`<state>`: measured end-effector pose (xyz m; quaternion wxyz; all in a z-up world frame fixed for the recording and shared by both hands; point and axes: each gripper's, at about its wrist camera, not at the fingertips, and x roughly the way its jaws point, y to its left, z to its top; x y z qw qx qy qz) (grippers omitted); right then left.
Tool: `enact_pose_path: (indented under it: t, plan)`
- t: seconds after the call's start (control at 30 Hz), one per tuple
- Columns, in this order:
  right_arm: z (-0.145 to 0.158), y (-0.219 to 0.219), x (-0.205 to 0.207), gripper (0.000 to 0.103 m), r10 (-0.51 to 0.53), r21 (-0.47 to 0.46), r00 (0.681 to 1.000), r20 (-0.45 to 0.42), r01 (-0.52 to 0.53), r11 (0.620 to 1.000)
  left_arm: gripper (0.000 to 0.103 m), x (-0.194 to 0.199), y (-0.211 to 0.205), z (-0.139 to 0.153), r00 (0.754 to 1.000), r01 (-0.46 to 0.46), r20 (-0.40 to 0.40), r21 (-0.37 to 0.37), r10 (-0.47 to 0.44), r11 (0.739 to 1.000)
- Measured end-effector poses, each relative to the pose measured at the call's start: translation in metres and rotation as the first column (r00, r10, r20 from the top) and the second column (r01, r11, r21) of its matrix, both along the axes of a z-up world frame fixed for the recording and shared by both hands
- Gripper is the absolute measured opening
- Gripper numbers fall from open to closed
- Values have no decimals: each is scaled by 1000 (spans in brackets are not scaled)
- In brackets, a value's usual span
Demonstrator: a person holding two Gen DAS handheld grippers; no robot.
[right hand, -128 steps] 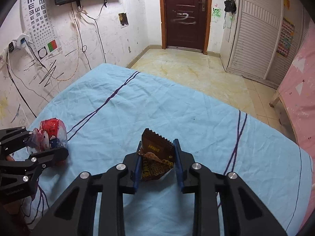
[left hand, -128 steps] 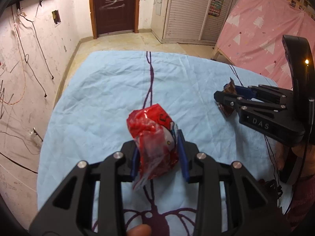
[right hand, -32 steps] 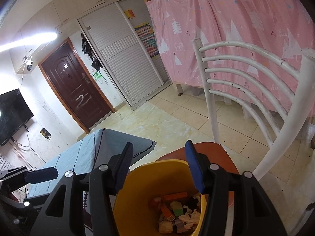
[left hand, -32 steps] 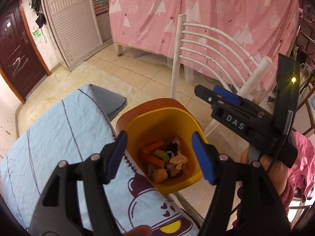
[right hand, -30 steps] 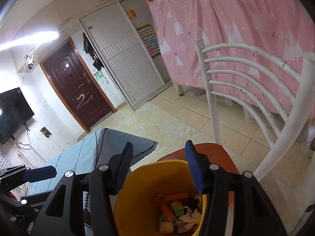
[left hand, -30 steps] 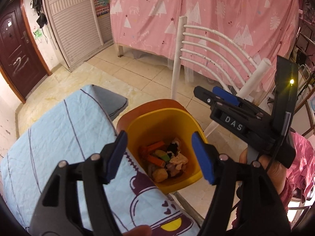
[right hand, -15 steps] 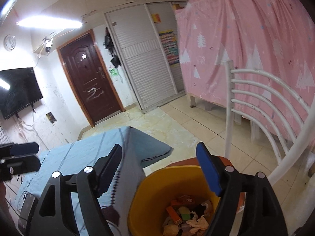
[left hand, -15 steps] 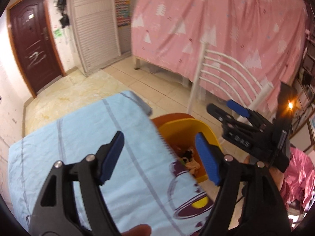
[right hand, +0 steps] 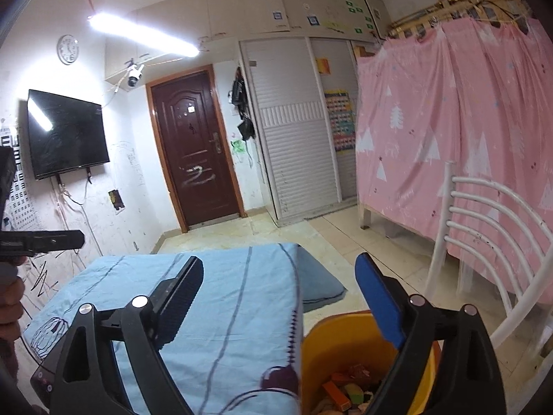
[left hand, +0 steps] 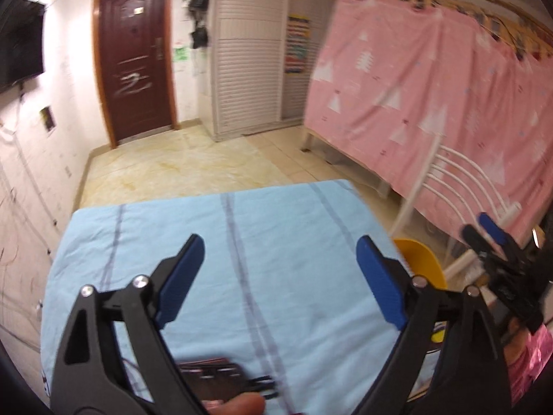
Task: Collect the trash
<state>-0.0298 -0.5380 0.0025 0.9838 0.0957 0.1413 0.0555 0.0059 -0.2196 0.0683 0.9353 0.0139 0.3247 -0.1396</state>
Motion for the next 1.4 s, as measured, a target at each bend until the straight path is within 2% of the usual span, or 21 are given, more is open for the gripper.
enact_pose_path:
  t: [0.17,0.43,0.63,0.93,1.4]
  plan:
    - [-1,33,-6,91,57,-29,998,-7,-57,998,86,3,48,-17,997,-74,-1,-38,74,997]
    - [-4,74,5,94,92,-38,995,-38,-93,995,95,4,113,-35,992,-128,1,-94,128,987]
    - [-11,107,26,94,118,-38,990,-79,-121,992,96,2,144,-50,986,-164,8,-80,165,983]
    - [-17,137,51,94,143,-18,980,-139,-147,989,96,3,164,-67,982,-187,28,-48,189,981]
    - [-24,133,59,94,114,54,974,-195,-105,993,96,14,176,-83,979,-201,34,-36,202,979]
